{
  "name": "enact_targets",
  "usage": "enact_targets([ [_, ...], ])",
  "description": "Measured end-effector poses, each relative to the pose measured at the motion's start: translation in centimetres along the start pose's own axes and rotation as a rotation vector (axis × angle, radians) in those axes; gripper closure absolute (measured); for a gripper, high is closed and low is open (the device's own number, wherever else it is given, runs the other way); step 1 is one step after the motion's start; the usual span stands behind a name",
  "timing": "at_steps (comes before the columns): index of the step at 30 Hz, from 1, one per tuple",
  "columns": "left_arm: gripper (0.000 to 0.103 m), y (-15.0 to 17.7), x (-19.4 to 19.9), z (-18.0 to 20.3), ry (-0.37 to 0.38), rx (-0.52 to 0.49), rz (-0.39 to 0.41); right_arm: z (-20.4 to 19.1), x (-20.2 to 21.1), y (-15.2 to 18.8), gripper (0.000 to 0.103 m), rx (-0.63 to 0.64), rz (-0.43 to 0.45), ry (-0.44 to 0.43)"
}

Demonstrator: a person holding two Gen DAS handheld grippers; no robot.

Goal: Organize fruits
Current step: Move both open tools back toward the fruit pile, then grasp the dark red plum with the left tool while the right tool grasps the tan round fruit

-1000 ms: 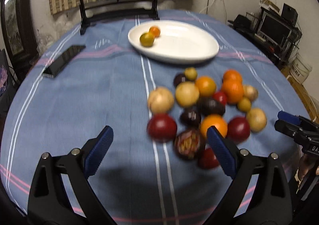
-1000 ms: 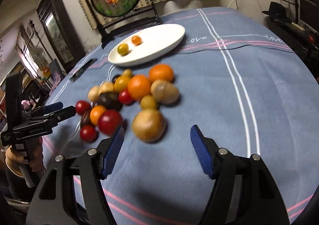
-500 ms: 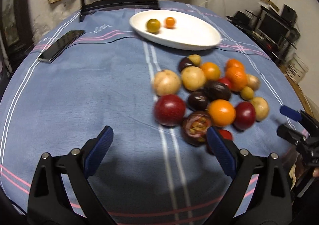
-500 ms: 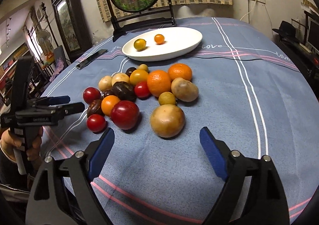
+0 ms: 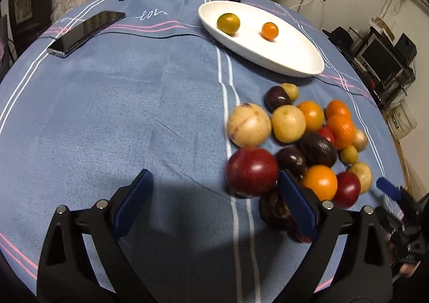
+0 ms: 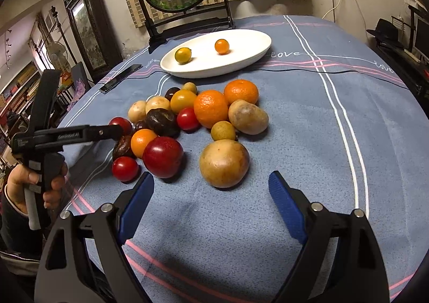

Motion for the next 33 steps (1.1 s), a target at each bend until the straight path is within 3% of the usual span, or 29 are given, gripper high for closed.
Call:
enact_targets([
  [7, 0.008, -0.2, 0.8, -1.7, -0.099, 0.027, 0.013, -0.1, 0.1, 0.0, 0.015, -0.003, 0.001, -0.016],
  [16, 0.011, -1.1, -0.4, -1.5, -0.115, -0.041, 0.010, -1.0, -0.7, 0.0, 0.016, 0.062, -0.018, 0.048],
  [19, 0.028, -1.8, -0.6, -1.3, -0.118, -0.060, 0.018, -1.1, -0.8, -0.1, 0.016, 0.064, -0.019, 0.052],
  [20, 0.045, -1.9, -0.7, -1.2, -0.102, -0.068, 0.024, -1.1, -0.9, -0.1, 0.016, 0.065, -0.021, 0.056],
  [22, 0.063, -1.7, -0.8, -0.3, -0.048, -0.084, 0.013, -1.0, -1.1, 0.0, 0.018, 0.065, -0.030, 0.066],
  [25, 0.063, -1.4, -1.0, 0.5, -0.111, -0.157, 0.021, -0.7, -1.6, 0.0, 0.027, 0.063, -0.053, 0.077],
  [30, 0.063, -1.1, -0.7, 0.3, -0.100, -0.142, 0.023, -0.6, -2.5, -0.4, 0.046, 0.078, -0.085, 0.101],
  [33, 0.063, -0.9, -0.6, 0.4, -0.101, -0.142, 0.023, -0.9, -3.4, -0.7, 0.049, 0.100, -0.107, 0.131],
])
Point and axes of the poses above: each gripper's, at about its wrist camera, not at the fingertips, and x roughly against the way its jaws point, z to its right, y to its underside, the point moved 6 cm from there along -x, roughly the way its jaws point, and after that the axes turned 14 degrees about y, right-handed, at the moved point
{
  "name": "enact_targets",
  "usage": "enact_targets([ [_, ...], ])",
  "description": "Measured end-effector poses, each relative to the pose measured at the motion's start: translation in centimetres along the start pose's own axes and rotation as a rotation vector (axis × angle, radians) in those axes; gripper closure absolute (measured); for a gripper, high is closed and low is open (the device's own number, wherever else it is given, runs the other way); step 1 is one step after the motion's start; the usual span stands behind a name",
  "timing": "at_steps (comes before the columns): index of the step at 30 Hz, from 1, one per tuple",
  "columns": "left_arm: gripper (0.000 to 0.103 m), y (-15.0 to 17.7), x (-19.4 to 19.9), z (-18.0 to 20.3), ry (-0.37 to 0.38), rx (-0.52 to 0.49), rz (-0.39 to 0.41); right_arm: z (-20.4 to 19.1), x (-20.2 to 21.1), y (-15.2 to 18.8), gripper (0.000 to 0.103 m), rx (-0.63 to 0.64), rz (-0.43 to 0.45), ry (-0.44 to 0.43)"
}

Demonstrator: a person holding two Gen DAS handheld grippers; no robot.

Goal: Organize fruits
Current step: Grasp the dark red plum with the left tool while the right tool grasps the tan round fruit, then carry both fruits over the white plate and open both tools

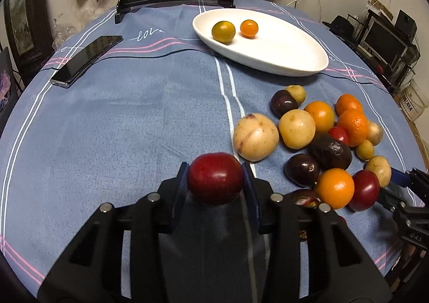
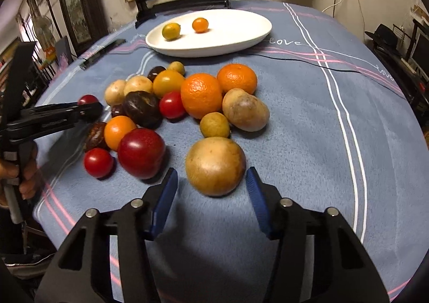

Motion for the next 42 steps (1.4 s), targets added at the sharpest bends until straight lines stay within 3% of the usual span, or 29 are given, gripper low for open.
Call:
enact_targets([
  [5, 0.063, 0.2, 0.0, -0.1, 0.003, 0.010, 0.003, -0.4, -0.8, -0.6, 0.057, 0.015, -0.002, 0.043],
  [11, 0.063, 0.3, 0.3, -0.2, 0.035, 0.016, 0.001, 0.7, -0.1, -0.3, 0.058, -0.018, 0.005, 0.021],
  [17, 0.063, -0.2, 1.6, 0.3, 0.060, 0.005, 0.025, 1.5, 2.7, -1.2, 0.058, -0.030, 0.089, -0.002],
  [24, 0.063, -4.7, 3.2, 2.0, 0.081, -0.055, 0.071, 1.9, 5.0, -6.9, 0.058, -0.005, 0.212, -0.007],
  [31, 0.063, -12.2, 1.4, 4.5, 0.095, -0.102, 0.121, 1.6, 2.8, -14.6, 0.058, -0.042, 0.285, 0.014],
  [34, 0.063, -14.8, -1.8, 5.0, 0.100, -0.104, 0.100, 1.4, -0.2, -16.9, 0.058, -0.062, 0.258, 0.031],
  [36, 0.063, -15.6, -3.7, 4.8, 0.090, -0.091, 0.074, 1.2, -3.1, -18.0, 0.058, -0.074, 0.187, 0.024],
  [42, 0.063, -15.8, -8.3, 2.9, 0.068, -0.026, 0.001, 0.9, -8.5, -19.1, 0.058, -0.056, 0.067, 0.045],
])
Point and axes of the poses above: each gripper's, at about its wrist camera, not at the fingertips, and x roughly against the way its jaws point, z to its right, y to its underside, the point moved 6 cm from there along -x, roughly the way its jaws point, and after that the axes turned 14 degrees about y, right-handed, at the moved point
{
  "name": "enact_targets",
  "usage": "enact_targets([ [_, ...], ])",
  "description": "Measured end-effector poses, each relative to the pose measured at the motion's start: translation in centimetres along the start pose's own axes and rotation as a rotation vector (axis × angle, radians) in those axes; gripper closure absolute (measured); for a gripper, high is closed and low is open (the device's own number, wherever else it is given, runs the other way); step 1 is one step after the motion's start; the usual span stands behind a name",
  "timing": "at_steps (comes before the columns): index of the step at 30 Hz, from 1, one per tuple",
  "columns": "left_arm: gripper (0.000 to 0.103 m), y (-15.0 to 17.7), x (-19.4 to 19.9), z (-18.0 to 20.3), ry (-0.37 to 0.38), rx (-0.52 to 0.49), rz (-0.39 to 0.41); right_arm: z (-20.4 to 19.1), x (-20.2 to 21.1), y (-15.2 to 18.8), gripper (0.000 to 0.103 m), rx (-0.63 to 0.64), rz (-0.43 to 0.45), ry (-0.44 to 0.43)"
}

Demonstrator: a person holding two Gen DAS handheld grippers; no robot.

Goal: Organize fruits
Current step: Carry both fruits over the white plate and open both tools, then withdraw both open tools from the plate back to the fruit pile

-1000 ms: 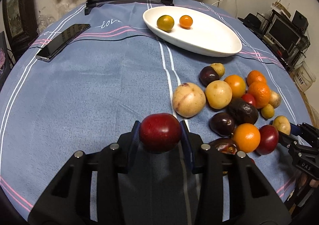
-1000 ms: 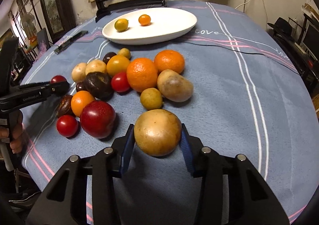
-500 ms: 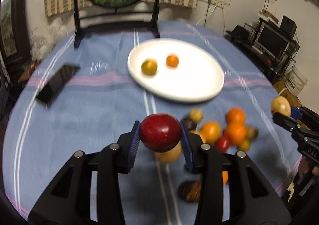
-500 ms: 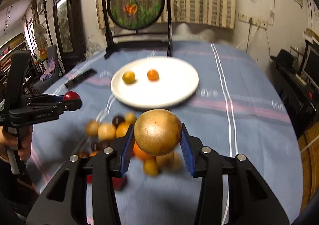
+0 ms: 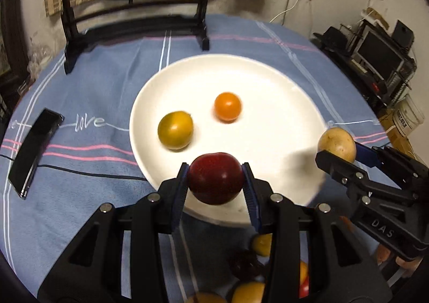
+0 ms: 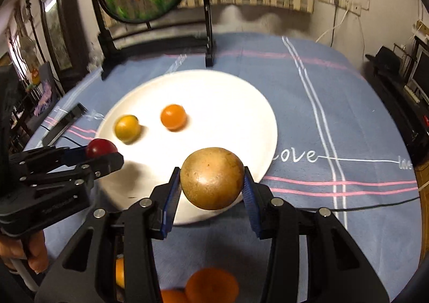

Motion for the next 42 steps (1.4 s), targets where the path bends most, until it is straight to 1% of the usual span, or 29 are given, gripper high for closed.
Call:
enact_targets([
  [4, 0.063, -0.1, -1.5, -1.5, -0.017, 0.047, -0.031, -0.1, -2.2, 0.1, 0.058, -0.003, -0.077, -0.001],
  [5, 0.063, 0.0, -1.5, -1.9, -0.014, 0.072, -0.033, 0.0, -2.3, 0.1, 0.056, -0.005, -0.084, 0.002],
  [6, 0.060, 0.0, -1.4, -2.0, -0.007, 0.085, -0.032, 0.1, -2.1, 0.1, 0.055, -0.015, -0.077, 0.002],
  [7, 0.056, -0.2, -0.9, -2.0, 0.006, 0.095, -0.017, 0.3, -1.8, 0.1, 0.055, -0.027, -0.062, -0.003],
  [8, 0.045, -0.3, -0.4, -2.0, 0.008, 0.095, 0.004, 0.5, -1.3, 0.2, 0.055, -0.037, -0.051, -0.014],
  [9, 0.036, -0.4, 0.4, -1.9, 0.001, 0.090, 0.029, 0.8, -0.7, 0.3, 0.055, -0.049, -0.044, -0.028],
  [11, 0.028, -0.4, 2.2, -1.3, -0.022, 0.067, 0.081, 1.4, 0.3, 0.6, 0.055, -0.071, -0.035, -0.034],
  [13, 0.022, -0.1, 3.8, -0.8, -0.032, 0.044, 0.105, 2.4, 1.5, 1.2, 0.054, -0.101, -0.023, -0.036],
  [15, 0.016, 0.9, 5.6, -0.3, -0.040, 0.031, 0.126, 3.3, 3.1, 2.4, 0.045, -0.132, -0.014, -0.051],
  [18, 0.010, 2.6, 8.2, 0.0, -0.045, 0.026, 0.163, 4.7, 5.8, 4.6, 0.039, -0.175, 0.025, -0.050],
  [20, 0.009, 4.2, 9.7, 0.3, -0.046, 0.026, 0.188, 5.2, 7.4, 6.1, 0.038, -0.183, 0.050, -0.054],
  [23, 0.007, 6.7, 11.2, 0.2, -0.061, 0.031, 0.199, 5.8, 9.3, 8.7, 0.038, -0.195, 0.064, -0.050],
  [27, 0.006, 10.0, 12.2, 0.3, -0.060, 0.047, 0.177, 5.8, 11.4, 12.0, 0.037, -0.199, 0.077, -0.046],
  [31, 0.006, 12.7, 13.0, 0.3, -0.067, 0.066, 0.161, 5.5, 11.9, 14.5, 0.037, -0.224, 0.049, -0.078],
  [37, 0.006, 15.6, 13.3, 0.6, -0.082, 0.058, 0.127, 4.3, 12.4, 16.8, 0.037, -0.207, 0.023, -0.097],
  [42, 0.006, 16.5, 13.3, 0.5, -0.101, 0.035, 0.113, 2.8, 13.1, 18.1, 0.037, -0.155, 0.028, -0.119],
])
Point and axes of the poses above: each gripper's, at about its wrist camera, not at the fingertips, and x roughly against the way its jaws point, z to its right, y to its underside, the point moved 6 cm from there along -x, roughly the way its jaws point, and after that the axes turned 14 degrees about y, right-handed, at the moved point
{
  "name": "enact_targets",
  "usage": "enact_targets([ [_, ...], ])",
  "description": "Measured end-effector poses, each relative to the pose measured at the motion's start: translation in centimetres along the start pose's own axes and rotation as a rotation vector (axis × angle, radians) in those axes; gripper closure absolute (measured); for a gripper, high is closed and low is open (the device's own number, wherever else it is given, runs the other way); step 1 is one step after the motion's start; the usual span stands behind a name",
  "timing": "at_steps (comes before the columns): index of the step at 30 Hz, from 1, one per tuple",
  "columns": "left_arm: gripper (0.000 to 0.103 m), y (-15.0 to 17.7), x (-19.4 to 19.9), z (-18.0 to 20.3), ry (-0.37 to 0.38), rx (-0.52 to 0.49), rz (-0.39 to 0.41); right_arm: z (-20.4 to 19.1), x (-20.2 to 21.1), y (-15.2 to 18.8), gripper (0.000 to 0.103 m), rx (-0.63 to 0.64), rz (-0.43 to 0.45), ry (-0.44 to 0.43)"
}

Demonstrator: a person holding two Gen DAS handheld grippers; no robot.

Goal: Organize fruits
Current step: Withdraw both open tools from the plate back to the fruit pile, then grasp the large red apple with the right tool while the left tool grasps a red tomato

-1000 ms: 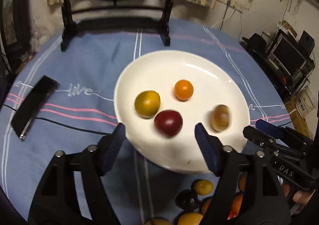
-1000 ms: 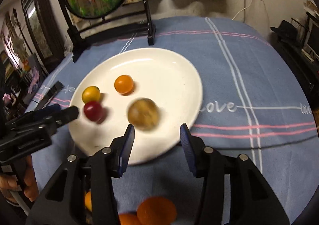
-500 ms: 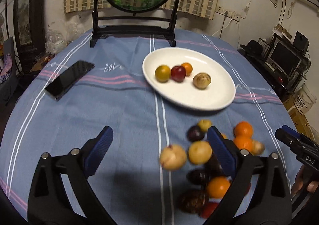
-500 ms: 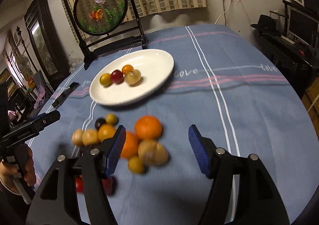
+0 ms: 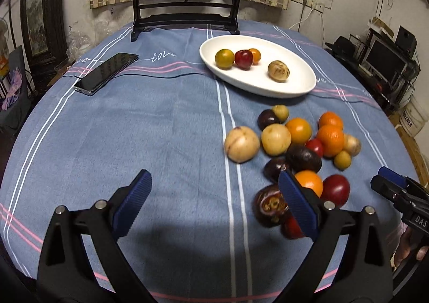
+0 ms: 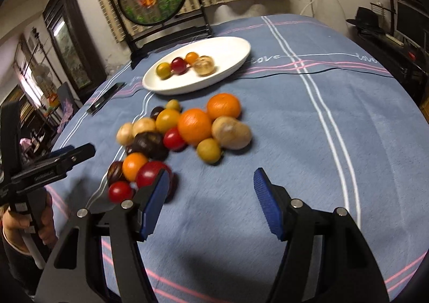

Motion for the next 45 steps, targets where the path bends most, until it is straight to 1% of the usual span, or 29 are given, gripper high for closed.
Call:
enact_targets([
  [3, 0.006, 0.5, -0.1, 0.0, 0.000, -0.012, -0.007, -0.9, 0.1, 0.6, 0.037, 0.048, 0.008, 0.007],
  [6, 0.006, 0.5, 0.2, -0.1, -0.002, -0.023, 0.007, -2.0, 0.1, 1.1, 0.037, 0.108, 0.006, -0.008],
  [10, 0.005, 0.8, 0.1, -0.2, 0.020, -0.018, 0.000, -3.8, -0.1, 1.5, 0.037, 0.175, -0.007, -0.021],
  [13, 0.005, 1.2, -0.2, -0.4, 0.051, 0.000, -0.017, -4.8, -0.7, 1.5, 0.037, 0.223, -0.016, 0.008],
  [15, 0.005, 1.3, -0.5, -0.5, 0.055, 0.007, -0.023, -5.7, -1.2, 1.3, 0.037, 0.261, -0.017, 0.035],
  [17, 0.005, 1.5, -0.6, -0.5, 0.062, 0.008, -0.031, -6.5, -1.8, 1.0, 0.037, 0.293, -0.027, 0.043],
  [23, 0.005, 1.6, -0.7, -0.4, 0.082, 0.013, -0.043, -7.7, -3.5, 0.9, 0.037, 0.330, -0.057, 0.065],
  [24, 0.005, 1.7, -0.7, -0.3, 0.088, 0.014, -0.047, -7.7, -3.8, 0.9, 0.044, 0.336, -0.058, 0.076],
  [25, 0.005, 1.7, -0.7, -0.3, 0.095, 0.017, -0.052, -7.7, -4.1, 0.9, 0.048, 0.342, -0.060, 0.079],
  [27, 0.005, 1.7, -0.7, -0.1, 0.103, 0.019, -0.056, -7.9, -4.0, 1.0, 0.060, 0.344, -0.054, 0.048],
  [29, 0.005, 1.8, -0.7, 0.2, 0.114, 0.018, -0.061, -7.8, -3.6, 0.9, 0.060, 0.337, -0.039, 0.038],
  [34, 0.005, 2.2, -0.4, 1.6, 0.130, -0.007, -0.078, -6.1, -2.7, 1.0, 0.060, 0.272, -0.038, -0.001],
  [36, 0.005, 2.5, -0.6, 2.0, 0.117, -0.017, -0.094, -5.3, -2.3, 1.1, 0.060, 0.256, -0.032, 0.006],
  [45, 0.005, 3.6, -0.9, 4.5, 0.128, -0.069, -0.128, -3.4, -0.8, 1.9, 0.060, 0.216, -0.018, -0.001],
])
Point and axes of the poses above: each gripper's, at about its wrist camera, not at the fingertips, and x roughly against the way its jaws point, z to its right, y to its underside, the point moved 6 cm from there along -x, roughly the way its jaws point, and after that the axes turned 14 degrees about y, right-handed, at the moved point
